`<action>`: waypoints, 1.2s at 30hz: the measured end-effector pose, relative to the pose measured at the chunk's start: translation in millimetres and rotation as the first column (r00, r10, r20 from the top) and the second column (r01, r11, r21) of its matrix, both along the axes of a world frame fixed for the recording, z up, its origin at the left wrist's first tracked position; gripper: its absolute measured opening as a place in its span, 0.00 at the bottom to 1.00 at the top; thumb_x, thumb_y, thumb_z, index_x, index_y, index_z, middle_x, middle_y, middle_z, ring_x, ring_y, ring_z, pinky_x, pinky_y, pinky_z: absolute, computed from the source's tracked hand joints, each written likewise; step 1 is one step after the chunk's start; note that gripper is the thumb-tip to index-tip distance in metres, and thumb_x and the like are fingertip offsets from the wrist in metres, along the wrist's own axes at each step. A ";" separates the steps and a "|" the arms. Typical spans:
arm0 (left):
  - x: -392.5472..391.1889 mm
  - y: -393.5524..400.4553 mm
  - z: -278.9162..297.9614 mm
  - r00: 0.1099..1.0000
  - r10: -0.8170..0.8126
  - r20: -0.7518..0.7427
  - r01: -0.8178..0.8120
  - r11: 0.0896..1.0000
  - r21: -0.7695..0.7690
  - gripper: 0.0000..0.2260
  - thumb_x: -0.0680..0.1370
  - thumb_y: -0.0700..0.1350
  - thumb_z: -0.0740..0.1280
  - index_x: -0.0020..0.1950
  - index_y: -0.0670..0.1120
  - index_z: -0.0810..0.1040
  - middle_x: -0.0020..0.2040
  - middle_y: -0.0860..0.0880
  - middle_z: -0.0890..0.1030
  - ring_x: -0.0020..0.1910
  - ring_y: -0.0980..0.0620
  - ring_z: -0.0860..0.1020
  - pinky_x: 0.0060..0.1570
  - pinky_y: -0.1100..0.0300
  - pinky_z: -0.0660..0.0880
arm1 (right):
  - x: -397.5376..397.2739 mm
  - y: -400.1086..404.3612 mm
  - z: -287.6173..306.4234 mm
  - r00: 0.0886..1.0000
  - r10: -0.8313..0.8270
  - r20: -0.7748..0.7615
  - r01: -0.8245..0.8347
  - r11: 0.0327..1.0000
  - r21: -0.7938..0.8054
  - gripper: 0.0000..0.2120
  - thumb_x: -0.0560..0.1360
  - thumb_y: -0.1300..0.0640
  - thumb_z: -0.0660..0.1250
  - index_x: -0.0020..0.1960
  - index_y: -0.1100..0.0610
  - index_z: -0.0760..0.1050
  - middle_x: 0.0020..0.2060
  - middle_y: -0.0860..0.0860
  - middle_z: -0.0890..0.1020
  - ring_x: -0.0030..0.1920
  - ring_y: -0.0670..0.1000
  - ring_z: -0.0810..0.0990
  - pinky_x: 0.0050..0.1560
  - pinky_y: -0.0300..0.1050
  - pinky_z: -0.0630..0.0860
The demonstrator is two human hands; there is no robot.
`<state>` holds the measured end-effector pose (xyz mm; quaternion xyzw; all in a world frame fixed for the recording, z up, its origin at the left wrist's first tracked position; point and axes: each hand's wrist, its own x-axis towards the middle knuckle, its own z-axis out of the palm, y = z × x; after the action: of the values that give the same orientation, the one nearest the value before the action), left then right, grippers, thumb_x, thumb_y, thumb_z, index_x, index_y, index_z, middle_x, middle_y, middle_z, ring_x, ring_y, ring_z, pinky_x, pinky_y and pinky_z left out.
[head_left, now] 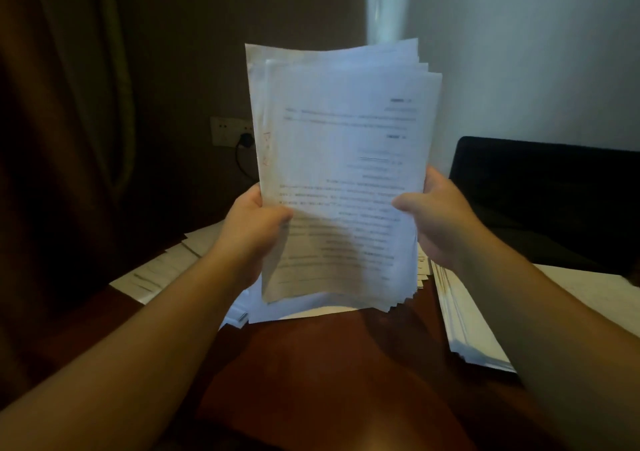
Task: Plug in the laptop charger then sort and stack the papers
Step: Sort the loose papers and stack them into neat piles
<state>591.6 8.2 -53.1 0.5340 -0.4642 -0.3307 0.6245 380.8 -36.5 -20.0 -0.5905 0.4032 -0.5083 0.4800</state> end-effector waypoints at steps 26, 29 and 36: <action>-41.7 63.1 -50.3 0.968 0.077 0.239 -0.076 0.997 -0.011 0.13 0.83 0.42 0.62 0.66 0.54 0.70 0.58 0.57 0.76 0.61 0.51 0.76 0.60 0.47 0.78 | -43.0 81.4 -59.4 0.953 -0.280 -0.114 0.267 0.957 -0.115 0.12 0.83 0.54 0.60 0.60 0.39 0.75 0.55 0.40 0.81 0.55 0.45 0.80 0.41 0.40 0.77; -41.7 56.7 -36.6 0.950 0.081 0.301 -0.068 0.996 -0.054 0.16 0.83 0.42 0.63 0.69 0.57 0.70 0.65 0.56 0.74 0.61 0.55 0.74 0.57 0.57 0.75 | -48.4 75.1 -56.4 0.919 -0.341 -0.196 0.312 0.935 -0.166 0.14 0.81 0.52 0.63 0.53 0.30 0.73 0.74 0.45 0.68 0.68 0.51 0.74 0.48 0.44 0.78; -67.1 32.4 0.7 0.861 -0.067 0.503 0.088 0.996 -0.018 0.14 0.81 0.45 0.65 0.65 0.59 0.72 0.62 0.57 0.75 0.57 0.51 0.78 0.52 0.47 0.81 | -88.1 79.2 -51.7 0.892 -0.434 -0.129 0.427 0.901 -0.079 0.10 0.81 0.53 0.64 0.49 0.37 0.76 0.59 0.44 0.81 0.57 0.50 0.81 0.46 0.53 0.81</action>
<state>524.5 40.7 -52.4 0.5697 -0.6384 -0.1959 0.4789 292.7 42.7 -71.7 -0.5329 0.5449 -0.5678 0.3109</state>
